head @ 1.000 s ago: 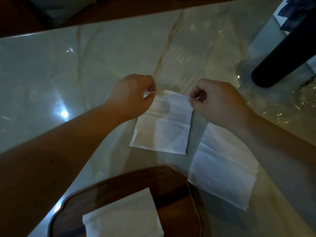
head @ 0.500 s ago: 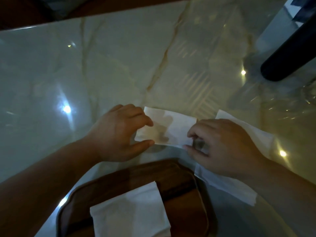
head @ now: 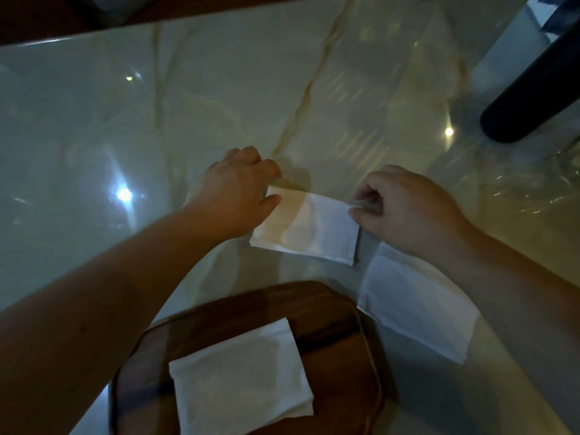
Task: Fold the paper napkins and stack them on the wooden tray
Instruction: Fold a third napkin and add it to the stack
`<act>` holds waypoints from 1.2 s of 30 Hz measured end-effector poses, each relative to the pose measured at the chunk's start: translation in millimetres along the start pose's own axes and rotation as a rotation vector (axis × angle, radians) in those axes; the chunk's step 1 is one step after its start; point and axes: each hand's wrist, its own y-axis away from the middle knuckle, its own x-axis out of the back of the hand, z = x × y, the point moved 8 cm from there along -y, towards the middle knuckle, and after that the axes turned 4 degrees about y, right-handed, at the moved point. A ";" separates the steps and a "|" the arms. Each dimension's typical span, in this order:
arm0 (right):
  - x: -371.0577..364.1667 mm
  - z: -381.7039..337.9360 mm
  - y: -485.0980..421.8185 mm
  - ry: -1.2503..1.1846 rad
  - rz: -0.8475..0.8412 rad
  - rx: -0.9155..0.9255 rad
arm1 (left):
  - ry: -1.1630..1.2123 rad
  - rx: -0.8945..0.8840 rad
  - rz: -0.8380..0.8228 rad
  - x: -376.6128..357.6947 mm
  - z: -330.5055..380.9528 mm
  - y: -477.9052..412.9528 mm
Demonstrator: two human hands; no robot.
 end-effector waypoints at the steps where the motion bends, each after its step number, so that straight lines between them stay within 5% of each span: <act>1: -2.2 -1.6 -0.7 0.001 -0.009 0.007 | 0.006 0.003 0.009 -1.0 -0.4 -0.4; 7: 0.7 -9.7 2.2 -0.056 0.032 0.066 | 0.121 0.040 0.106 -4.5 -1.8 8.7; 14: 14.5 -21.2 19.8 -0.706 0.059 -0.043 | 0.781 0.326 0.197 20.5 -22.3 49.3; 18: 17.7 -45.6 37.8 -0.886 0.044 -0.013 | 0.949 0.404 0.266 34.9 -30.1 90.0; 25: -16.2 -80.8 80.9 -0.834 -0.130 -0.045 | 0.983 0.575 0.170 13.6 -41.5 183.4; 36: -49.2 -119.8 105.8 -0.447 -0.231 0.171 | 0.617 0.607 0.048 -7.8 -42.0 241.3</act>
